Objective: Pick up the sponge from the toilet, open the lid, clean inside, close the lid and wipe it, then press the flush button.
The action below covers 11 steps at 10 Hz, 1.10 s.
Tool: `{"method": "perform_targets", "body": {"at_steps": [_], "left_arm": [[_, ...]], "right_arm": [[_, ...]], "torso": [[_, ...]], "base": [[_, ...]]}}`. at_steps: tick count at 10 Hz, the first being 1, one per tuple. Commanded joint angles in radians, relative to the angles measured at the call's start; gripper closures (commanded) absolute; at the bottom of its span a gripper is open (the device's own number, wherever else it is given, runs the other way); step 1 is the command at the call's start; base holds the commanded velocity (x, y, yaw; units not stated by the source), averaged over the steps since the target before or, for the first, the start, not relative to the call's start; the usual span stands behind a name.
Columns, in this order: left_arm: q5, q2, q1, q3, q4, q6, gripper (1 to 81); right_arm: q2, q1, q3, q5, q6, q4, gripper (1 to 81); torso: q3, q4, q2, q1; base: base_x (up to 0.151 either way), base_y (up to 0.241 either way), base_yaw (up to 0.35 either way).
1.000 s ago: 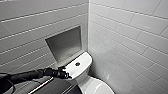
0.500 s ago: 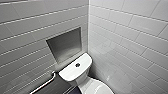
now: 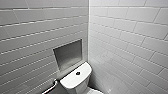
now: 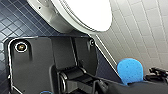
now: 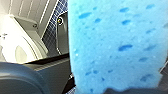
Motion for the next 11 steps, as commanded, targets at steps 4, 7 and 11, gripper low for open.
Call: {"method": "perform_targets", "body": {"at_steps": [4, 7, 11], "left_arm": [[-0.039, 0.329, 0.144, -0.461, 0.083, 0.053, 81.1], [-0.077, 0.449, 0.203, -0.675, 0.082, 0.058, 81.1], [-0.123, 0.591, 0.259, -0.879, 0.065, 0.055, 81.1]], "right_arm": [[0.016, 0.023, -0.025, -0.076, -0.004, 0.001, 81.1], [0.033, 0.016, -0.043, -0.075, -0.005, 0.001, 81.1], [0.079, 0.011, -0.127, -0.076, -0.006, -0.001, 81.1]], "torso": [[0.073, 0.0, -0.002, -0.002], [0.082, 0.0, -0.002, -0.002], [0.082, 0.0, -0.003, -0.003]], "base": [[0.0, 0.0, 0.0], [0.0, 0.0, 0.0], [0.0, 0.0, 0.0]]}}
